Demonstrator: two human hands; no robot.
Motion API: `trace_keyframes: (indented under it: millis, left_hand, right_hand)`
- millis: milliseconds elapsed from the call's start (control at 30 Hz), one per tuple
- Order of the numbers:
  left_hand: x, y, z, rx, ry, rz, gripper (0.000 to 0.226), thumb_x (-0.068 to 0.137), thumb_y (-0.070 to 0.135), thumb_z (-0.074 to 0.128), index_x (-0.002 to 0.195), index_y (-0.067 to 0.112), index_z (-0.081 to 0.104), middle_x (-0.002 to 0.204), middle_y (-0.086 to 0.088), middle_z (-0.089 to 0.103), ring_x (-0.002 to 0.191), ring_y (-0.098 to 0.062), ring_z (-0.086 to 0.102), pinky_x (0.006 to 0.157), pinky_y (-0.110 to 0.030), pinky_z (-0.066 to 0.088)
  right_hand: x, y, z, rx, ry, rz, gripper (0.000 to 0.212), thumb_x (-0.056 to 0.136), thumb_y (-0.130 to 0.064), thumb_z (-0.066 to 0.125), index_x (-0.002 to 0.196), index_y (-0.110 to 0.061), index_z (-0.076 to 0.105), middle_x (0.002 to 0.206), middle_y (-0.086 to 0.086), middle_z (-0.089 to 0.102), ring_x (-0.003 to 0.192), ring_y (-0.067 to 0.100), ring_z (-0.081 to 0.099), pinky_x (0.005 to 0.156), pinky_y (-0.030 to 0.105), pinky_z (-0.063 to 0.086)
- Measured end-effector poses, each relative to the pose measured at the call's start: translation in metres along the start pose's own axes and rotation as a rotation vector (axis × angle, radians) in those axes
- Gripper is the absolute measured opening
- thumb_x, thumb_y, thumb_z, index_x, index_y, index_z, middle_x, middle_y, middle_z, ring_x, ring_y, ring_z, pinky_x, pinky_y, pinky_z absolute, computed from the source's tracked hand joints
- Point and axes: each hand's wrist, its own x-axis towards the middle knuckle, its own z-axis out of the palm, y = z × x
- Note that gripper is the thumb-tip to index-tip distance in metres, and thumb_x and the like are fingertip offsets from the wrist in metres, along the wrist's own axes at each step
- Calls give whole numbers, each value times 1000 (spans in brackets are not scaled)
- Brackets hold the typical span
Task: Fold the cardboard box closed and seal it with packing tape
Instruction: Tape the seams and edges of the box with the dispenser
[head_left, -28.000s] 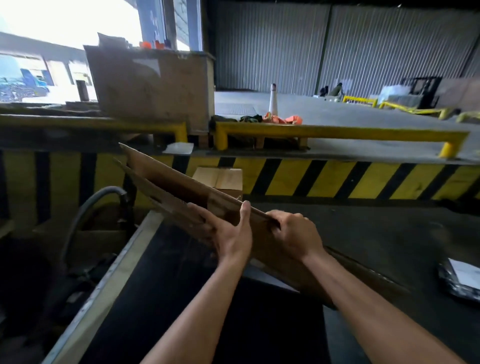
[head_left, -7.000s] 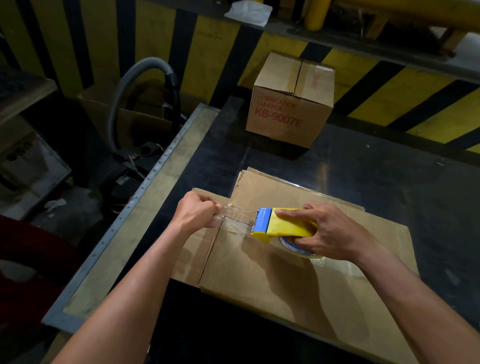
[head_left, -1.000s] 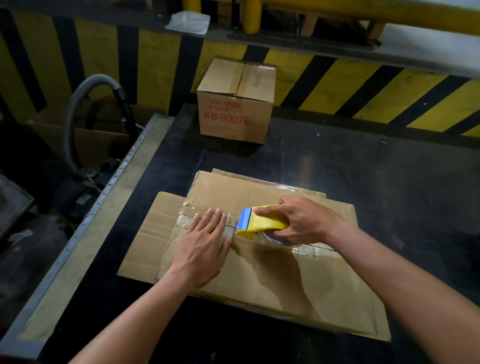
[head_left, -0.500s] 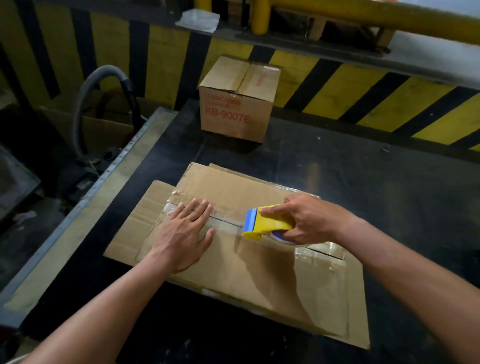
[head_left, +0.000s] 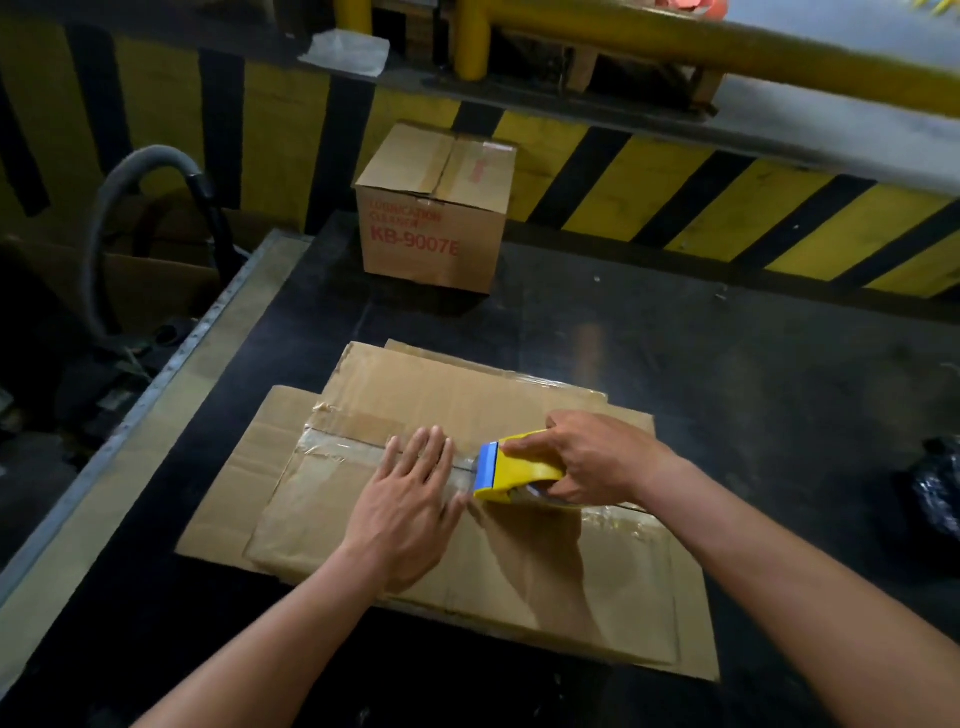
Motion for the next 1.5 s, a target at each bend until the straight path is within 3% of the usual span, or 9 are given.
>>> trace_keyframes:
  millis: [167,300,433,867,1000,1067,1233,1433,1500]
  left_hand:
    - [0,-6,7,-18,23,24,75,102,62,-2,161,16,-6,168,-3,-15,155,-20,-19,128,-45,-4]
    - [0,-7,6,-37,53,14,75,103,62,3,162,15,0,169,-3,-8,156,-19,-15,128,-44,-3]
    - [-2,-5,3,-21,39,13,75,103,62,1,161,17,-8,167,-1,-17,155,-19,-20,128,-44,-5]
    - [-3,4,-5,-6,31,-3,73,103,59,4,160,17,-8,167,-1,-17,153,-17,-22,127,-40,-10]
    - [3,28,-12,43,37,-49,73,102,43,18,162,7,0,169,-13,-11,155,-26,-16,126,-46,-9]
    - [8,53,-10,16,53,37,69,102,32,21,161,5,-1,169,-16,-9,154,-26,-18,124,-42,-13]
    - [12,85,15,-31,49,119,77,102,58,1,162,10,5,170,-7,-3,156,-21,-12,126,-40,-10]
    - [11,80,15,-58,122,118,79,100,66,4,163,18,9,169,0,-2,156,-15,-10,124,-37,-5]
    - [11,80,14,-75,116,91,81,98,71,5,163,23,-1,167,1,-13,156,-16,-15,125,-36,-7]
  right_hand:
    - [-4,-1,-7,48,-45,48,61,87,-54,61,144,-49,40,101,1,51,95,18,51,73,29,37]
    - [-21,10,-12,90,-56,76,63,88,-47,63,146,-48,37,104,2,54,93,15,48,77,29,41]
    - [-27,15,-9,72,-80,64,67,88,-53,62,148,-49,32,104,-2,50,91,11,44,78,30,44]
    - [-81,62,3,96,-87,106,64,85,-56,60,144,-56,34,98,-7,44,86,7,41,76,29,43]
    - [-77,56,11,66,-45,93,61,87,-56,58,144,-51,37,98,-6,44,87,11,42,71,29,38]
    - [-78,57,9,57,-43,88,61,88,-58,56,145,-49,37,100,-7,45,90,13,47,72,30,42]
    - [-75,56,11,30,-30,89,60,88,-54,57,144,-49,40,110,-1,52,102,21,55,73,30,40]
    - [-82,65,1,113,-35,94,63,85,-54,60,143,-53,39,100,-6,47,97,17,52,79,38,50]
    - [-81,68,-5,114,-31,83,63,85,-53,61,143,-53,38,98,-7,45,94,14,49,79,36,48]
